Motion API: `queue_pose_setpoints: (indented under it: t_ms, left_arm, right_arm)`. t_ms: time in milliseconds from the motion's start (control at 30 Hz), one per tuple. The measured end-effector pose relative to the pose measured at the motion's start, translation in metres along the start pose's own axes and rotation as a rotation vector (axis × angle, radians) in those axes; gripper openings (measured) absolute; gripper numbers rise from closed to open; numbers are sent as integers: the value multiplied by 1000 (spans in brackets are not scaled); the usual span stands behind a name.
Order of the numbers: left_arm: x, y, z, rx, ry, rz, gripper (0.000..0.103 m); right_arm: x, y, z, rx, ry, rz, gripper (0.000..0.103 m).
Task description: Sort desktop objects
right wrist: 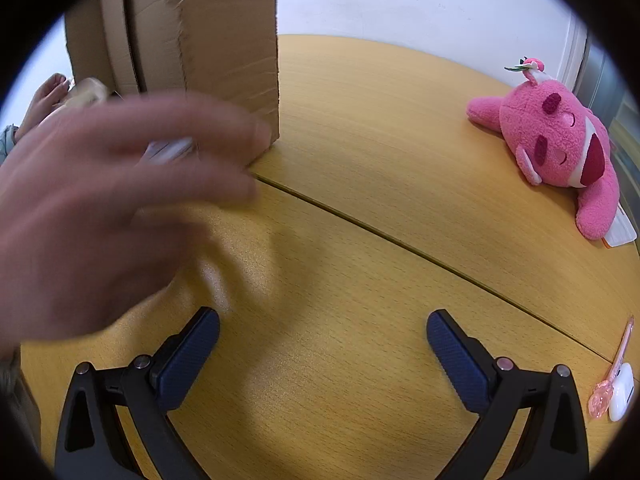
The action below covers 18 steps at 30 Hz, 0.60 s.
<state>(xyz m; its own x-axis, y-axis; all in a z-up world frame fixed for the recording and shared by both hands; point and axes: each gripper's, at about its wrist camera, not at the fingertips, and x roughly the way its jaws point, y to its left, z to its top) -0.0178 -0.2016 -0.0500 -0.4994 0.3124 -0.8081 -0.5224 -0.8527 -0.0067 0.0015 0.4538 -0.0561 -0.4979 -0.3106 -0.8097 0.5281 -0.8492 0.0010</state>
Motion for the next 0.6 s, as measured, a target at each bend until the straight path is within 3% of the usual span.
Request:
queue_pose_setpoints:
  t_ms: [600]
  left_arm:
    - [-1, 0, 2, 0, 0, 0, 103]
  right_arm:
    - [1, 2, 2, 14, 2, -13, 103]
